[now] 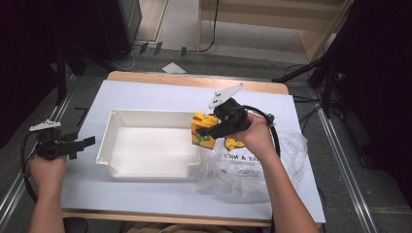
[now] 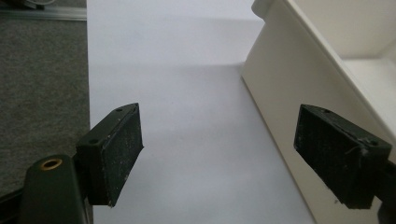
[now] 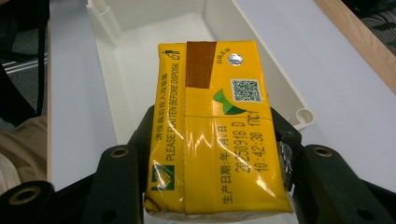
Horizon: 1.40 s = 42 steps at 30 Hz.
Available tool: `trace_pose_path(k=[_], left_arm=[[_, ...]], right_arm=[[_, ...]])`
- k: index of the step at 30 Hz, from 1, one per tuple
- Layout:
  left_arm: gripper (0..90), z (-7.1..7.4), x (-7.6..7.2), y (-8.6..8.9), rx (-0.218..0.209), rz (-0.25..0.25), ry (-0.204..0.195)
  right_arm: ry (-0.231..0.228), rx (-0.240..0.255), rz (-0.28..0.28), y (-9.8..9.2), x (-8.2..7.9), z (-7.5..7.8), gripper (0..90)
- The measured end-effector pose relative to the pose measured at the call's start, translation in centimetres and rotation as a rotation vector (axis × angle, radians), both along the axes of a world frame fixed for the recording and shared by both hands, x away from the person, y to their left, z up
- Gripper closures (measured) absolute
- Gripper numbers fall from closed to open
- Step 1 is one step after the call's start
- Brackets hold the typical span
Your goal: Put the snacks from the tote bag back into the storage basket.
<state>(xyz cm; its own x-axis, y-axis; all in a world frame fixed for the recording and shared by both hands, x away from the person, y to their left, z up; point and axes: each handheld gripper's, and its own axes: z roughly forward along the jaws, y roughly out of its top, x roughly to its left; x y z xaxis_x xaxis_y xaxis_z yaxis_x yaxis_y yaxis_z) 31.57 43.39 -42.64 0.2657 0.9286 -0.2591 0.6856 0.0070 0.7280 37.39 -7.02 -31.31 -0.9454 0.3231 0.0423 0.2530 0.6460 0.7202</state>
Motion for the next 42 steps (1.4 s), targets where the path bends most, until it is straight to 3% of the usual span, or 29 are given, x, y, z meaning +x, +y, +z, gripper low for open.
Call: trace_pose_path(k=[6,23,42], left_arm=[[16.4,0.1,-0.5,0.3,-0.015,-0.005,0.012],[16.5,0.0,-1.6,0.1,0.01,-0.053,0.021],[16.5,-0.1,-1.9,0.3,0.025,-0.056,0.02]], right_arm=[[0.0,0.001,0.025,0.9,0.2,-0.1,52.3],[0.012,0.004,0.104,4.5,1.0,-0.3,52.3],[0.016,-0.015,0.138,7.0,1.7,-2.3,52.3]])
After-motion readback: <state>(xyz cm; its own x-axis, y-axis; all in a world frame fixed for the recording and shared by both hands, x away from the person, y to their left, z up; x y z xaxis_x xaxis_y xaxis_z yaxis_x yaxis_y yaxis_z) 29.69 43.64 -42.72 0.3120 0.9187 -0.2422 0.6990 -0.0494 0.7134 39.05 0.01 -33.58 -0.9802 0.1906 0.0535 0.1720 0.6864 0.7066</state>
